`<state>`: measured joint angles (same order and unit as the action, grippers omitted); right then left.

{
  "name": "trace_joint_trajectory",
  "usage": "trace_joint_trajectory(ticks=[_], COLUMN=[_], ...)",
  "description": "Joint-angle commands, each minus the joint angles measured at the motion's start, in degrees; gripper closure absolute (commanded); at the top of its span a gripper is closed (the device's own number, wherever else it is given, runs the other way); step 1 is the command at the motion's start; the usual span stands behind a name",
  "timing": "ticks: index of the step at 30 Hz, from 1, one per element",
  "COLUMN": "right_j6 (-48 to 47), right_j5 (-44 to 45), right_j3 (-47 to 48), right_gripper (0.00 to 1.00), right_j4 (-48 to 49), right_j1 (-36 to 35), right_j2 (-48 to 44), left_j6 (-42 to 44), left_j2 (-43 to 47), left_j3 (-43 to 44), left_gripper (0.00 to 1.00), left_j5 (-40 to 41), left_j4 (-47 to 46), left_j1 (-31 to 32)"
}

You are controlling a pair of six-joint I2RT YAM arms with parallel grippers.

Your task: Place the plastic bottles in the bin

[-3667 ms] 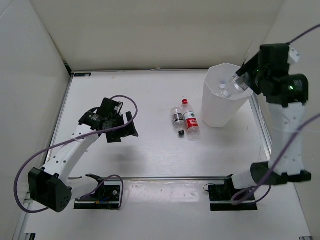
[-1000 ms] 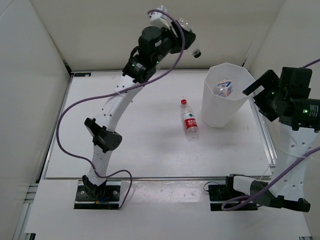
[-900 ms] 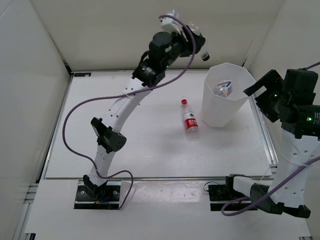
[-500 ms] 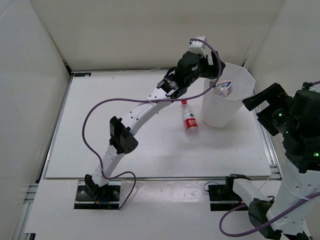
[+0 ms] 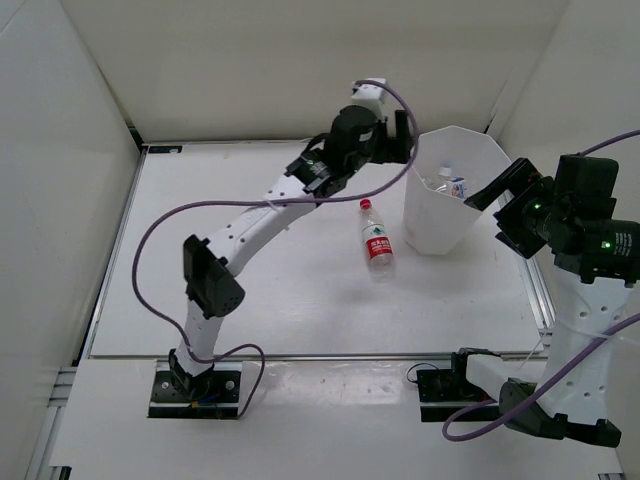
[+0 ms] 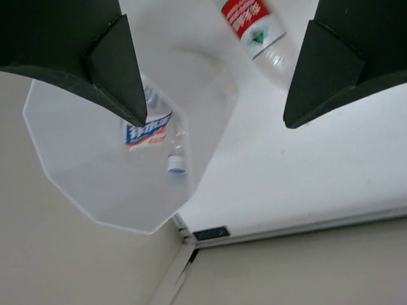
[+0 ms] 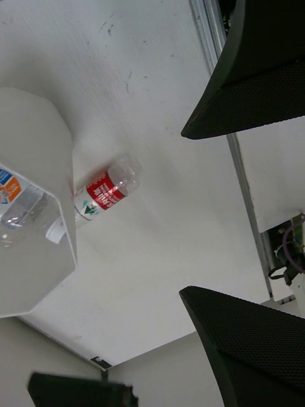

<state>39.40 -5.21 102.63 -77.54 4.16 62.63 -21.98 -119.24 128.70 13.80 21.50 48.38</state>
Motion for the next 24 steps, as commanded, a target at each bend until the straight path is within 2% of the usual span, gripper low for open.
trace_joint_trajectory(ticks=[1,2,4,5,10,18,24], right_j6=[-1.25,-1.25,-1.95,-1.96,-3.80,-5.03,-5.56], right_j5=[-2.17,-2.17,-2.17,-2.17,-1.12,1.43,1.43], right_j3=[-1.38,-1.99,-1.99,-1.99,-3.14,-6.82,-7.36], right_gripper=[0.00,0.00,0.00,0.00,0.00,0.00,0.00], right_j4=[2.65,2.65,2.65,2.65,2.65,2.65,2.65], right_j1=[0.32,0.32,0.32,0.32,0.32,0.32,0.32], right_j2=[-0.84,-0.84,-0.84,-0.84,-0.84,-1.37,-1.37], left_j6=[-9.29,-11.49,-17.38,-18.09,-16.88,-18.80,-19.33], left_j2=[9.81,9.82,8.95,7.55,-5.00,-12.32,-15.49], left_j3=[-10.02,-15.36,-19.26,-19.98,-15.51,-14.53,-14.54], left_gripper=[0.00,0.00,0.00,0.00,0.00,0.00,0.00], left_j5=[-5.16,-12.06,-19.13,-26.99,-46.36,-51.14,-51.16], left_j4=[5.30,5.31,5.31,5.31,5.31,5.31,5.31], left_j1=[-9.41,-11.01,-15.22,-16.29,-17.62,-16.04,-14.28])
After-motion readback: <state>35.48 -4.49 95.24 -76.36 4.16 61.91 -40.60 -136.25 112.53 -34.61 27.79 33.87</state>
